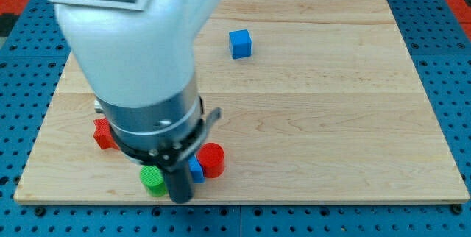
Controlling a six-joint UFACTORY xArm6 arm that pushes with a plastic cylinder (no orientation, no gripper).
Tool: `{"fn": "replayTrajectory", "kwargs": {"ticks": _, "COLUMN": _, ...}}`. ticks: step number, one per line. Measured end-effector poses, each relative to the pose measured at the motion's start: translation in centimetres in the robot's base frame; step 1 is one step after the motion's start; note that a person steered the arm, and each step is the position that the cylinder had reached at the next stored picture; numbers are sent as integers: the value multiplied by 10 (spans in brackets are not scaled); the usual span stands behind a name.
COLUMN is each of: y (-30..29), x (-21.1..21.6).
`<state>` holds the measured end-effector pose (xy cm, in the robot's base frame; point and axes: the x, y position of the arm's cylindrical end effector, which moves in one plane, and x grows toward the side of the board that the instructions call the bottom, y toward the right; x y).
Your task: Move the red circle towards up
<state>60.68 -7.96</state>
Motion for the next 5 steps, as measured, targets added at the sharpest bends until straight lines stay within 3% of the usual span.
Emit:
{"fn": "replayTrajectory", "kwargs": {"ticks": 1, "y": -46, "x": -15}}
{"fn": "replayTrajectory", "kwargs": {"ticks": 2, "y": -46, "x": -7}}
{"fn": "replayTrajectory", "kwargs": {"ticks": 3, "y": 1, "x": 1}}
{"fn": "replayTrajectory", "kwargs": {"ticks": 5, "y": 26, "x": -1}}
